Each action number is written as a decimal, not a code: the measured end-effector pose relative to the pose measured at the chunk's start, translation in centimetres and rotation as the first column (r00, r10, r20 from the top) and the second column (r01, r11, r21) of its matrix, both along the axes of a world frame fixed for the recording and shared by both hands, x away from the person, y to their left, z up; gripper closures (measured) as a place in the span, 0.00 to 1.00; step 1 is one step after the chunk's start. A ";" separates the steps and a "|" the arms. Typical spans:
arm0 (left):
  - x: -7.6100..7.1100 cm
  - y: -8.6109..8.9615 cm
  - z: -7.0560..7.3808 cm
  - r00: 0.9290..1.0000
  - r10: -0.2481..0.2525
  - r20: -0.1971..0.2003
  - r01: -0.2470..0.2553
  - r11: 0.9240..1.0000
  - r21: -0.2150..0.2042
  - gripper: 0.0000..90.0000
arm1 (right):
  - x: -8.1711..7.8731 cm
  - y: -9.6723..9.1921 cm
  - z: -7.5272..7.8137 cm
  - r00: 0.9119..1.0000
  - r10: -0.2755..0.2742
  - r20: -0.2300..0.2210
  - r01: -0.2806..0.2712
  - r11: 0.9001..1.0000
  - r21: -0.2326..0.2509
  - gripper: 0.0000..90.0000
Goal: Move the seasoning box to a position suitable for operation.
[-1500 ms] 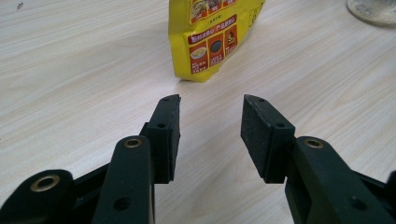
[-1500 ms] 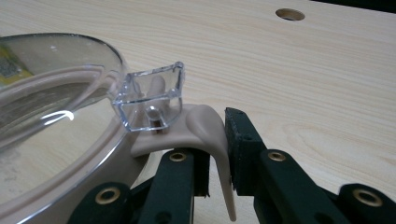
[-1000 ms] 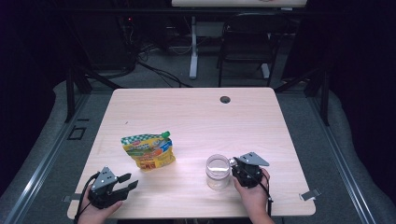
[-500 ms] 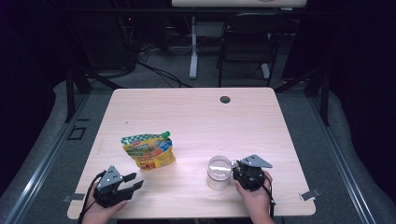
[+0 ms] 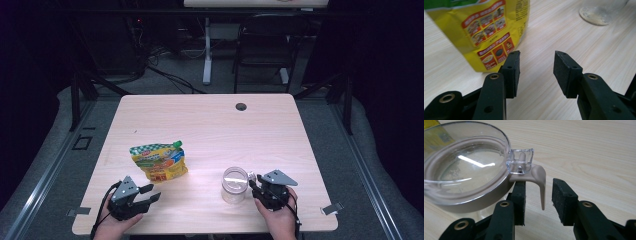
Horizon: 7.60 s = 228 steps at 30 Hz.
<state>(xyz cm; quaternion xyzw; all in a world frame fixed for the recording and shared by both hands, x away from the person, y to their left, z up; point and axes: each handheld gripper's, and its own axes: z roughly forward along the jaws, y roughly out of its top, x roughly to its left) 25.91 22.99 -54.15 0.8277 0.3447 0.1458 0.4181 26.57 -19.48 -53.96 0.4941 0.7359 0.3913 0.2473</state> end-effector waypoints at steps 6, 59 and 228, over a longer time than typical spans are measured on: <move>0.4 -1.2 0.2 0.999 -0.037 0.004 0.037 0.999 -0.002 0.63 | -0.7 -0.8 0.3 1.000 0.000 0.028 0.000 1.000 0.005 0.73; 1.9 -10.2 1.0 0.982 -0.188 -0.024 0.187 0.981 -0.046 0.79 | -3.0 -0.5 3.0 1.000 0.010 0.002 -0.010 0.997 0.078 0.86; 2.9 -17.2 3.4 0.961 -0.277 -0.025 0.274 0.958 -0.079 1.00 | -3.9 -0.3 3.6 0.986 0.138 0.095 -0.143 0.988 0.056 0.74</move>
